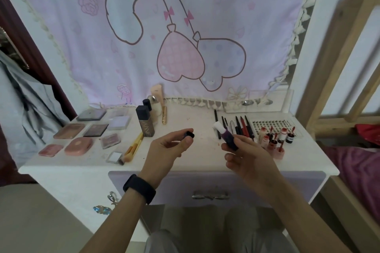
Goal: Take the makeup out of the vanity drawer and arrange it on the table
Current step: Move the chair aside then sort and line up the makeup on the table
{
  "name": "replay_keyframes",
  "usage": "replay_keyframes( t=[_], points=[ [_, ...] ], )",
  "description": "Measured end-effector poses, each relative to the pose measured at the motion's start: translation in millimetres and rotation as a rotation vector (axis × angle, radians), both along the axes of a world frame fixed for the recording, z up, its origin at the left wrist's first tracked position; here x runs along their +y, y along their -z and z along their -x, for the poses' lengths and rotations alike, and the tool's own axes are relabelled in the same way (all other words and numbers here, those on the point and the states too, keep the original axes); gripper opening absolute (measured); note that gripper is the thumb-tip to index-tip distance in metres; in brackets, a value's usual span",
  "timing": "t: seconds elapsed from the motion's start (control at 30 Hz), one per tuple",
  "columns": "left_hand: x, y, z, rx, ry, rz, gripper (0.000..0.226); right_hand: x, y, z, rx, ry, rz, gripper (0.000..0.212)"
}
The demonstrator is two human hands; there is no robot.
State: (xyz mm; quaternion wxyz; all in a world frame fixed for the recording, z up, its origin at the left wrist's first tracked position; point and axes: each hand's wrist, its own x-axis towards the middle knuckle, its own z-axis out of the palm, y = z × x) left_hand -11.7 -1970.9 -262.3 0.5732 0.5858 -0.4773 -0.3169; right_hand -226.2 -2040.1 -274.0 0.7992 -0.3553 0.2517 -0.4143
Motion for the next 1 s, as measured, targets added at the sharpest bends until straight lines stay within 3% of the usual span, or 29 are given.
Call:
replay_keyframes(
  t=[0.27,0.43,0.6,0.77,1.0],
  points=[
    [-14.9,7.9,25.7,-0.099,0.076,-0.036,0.038,15.6,22.3,49.3,-0.075,-0.065,-0.062,0.030],
    [-41.0,-8.1,55.0,-0.205,0.197,-0.056,0.029,14.0,27.4,115.8,0.040,0.131,-0.027,0.023],
    [-85.0,-33.8,103.2,-0.359,0.303,-0.039,0.016,-11.2,22.1,172.8,0.099,0.235,0.052,0.038],
    [-132.9,-45.0,152.1,-0.640,0.370,-0.062,0.017,-43.3,29.2,203.7,0.323,0.361,0.142,0.040],
    [-176.5,-27.8,188.5,-0.897,0.359,-0.154,0.029,-82.3,46.3,211.1,0.747,0.474,0.448,0.016]
  ],
)
